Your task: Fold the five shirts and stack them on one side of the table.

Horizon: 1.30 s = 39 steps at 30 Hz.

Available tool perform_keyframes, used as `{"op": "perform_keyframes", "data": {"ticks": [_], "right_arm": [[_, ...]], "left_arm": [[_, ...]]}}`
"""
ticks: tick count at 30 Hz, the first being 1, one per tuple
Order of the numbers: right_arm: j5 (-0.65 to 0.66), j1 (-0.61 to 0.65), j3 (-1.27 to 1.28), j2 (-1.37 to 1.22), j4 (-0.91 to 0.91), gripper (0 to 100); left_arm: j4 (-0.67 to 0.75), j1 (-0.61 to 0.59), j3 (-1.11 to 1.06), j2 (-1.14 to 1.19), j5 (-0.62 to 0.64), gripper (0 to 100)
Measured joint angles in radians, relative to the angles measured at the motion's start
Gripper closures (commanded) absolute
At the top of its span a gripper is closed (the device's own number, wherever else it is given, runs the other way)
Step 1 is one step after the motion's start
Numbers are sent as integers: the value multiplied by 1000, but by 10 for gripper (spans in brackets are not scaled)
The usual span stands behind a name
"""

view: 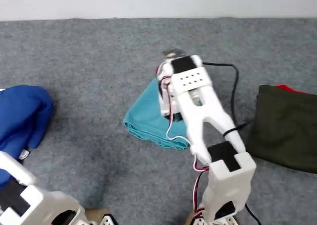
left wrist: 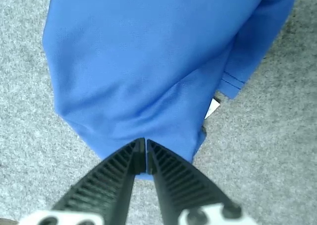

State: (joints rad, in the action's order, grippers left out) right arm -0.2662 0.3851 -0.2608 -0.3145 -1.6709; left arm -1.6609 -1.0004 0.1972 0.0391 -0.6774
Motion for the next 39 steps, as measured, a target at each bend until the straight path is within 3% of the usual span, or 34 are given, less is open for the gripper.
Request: {"op": "perform_keyframes", "data": {"ticks": [3,7,17,20,24,31,39], "right_arm": [[-77,-11,0,-15,48,601],[-172,-5,0,-101,158,598],[-279,-6,0,-278,400,699],[-281,-6,-3,-318,443,791],[-281,-15,-21,-344,453,985],[-278,-57,-38,-341,422,989],[-129,-101,-35,-204,316,990]], "left_arm": [[0,0,0,0,-37,984],[0,0,0,0,-80,984],[0,-8,0,0,-87,984],[0,-8,0,0,-87,984],[0,-8,0,0,-89,984],[0,-8,0,0,-89,984],[0,-8,0,0,-89,984]]}}
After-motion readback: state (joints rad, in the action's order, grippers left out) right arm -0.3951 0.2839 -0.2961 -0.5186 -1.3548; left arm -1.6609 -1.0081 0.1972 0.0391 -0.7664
